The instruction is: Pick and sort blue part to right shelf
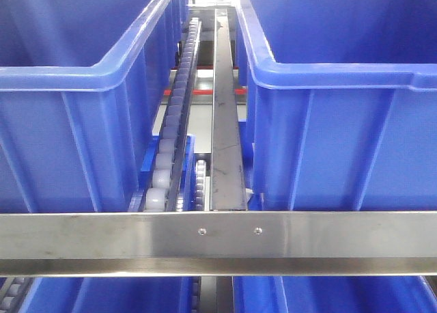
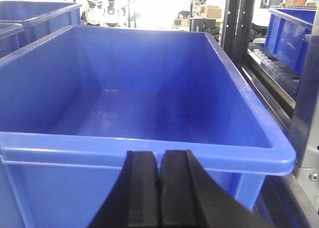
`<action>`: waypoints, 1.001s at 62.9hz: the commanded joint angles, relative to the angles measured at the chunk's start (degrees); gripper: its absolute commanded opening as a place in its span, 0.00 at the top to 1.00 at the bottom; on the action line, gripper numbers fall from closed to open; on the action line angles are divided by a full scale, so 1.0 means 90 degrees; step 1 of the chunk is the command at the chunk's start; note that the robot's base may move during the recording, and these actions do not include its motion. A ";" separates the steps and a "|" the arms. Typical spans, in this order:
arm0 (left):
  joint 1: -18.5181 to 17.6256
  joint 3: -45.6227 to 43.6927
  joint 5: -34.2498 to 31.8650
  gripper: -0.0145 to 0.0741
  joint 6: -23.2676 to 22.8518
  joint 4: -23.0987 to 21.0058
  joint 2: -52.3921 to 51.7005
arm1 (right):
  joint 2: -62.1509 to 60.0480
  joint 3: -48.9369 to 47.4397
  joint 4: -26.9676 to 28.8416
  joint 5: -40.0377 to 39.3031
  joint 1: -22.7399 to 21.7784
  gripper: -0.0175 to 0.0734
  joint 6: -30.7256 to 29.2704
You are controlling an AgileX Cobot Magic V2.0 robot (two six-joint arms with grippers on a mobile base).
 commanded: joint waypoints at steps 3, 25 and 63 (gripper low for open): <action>0.0016 0.0189 -0.0494 0.70 -0.0113 -0.0075 -0.0578 | -0.0142 -0.0124 -0.0046 -0.0541 -0.0019 0.78 0.0005; -0.0006 0.0456 -0.0218 0.70 -0.0113 -0.0190 -0.0798 | -0.0137 -0.0124 -0.0046 -0.0534 -0.0019 0.78 0.0005; -0.0006 0.0456 -0.0218 0.70 -0.0113 -0.0190 -0.0798 | -0.0137 -0.0124 -0.0046 -0.0534 -0.0019 0.78 0.0005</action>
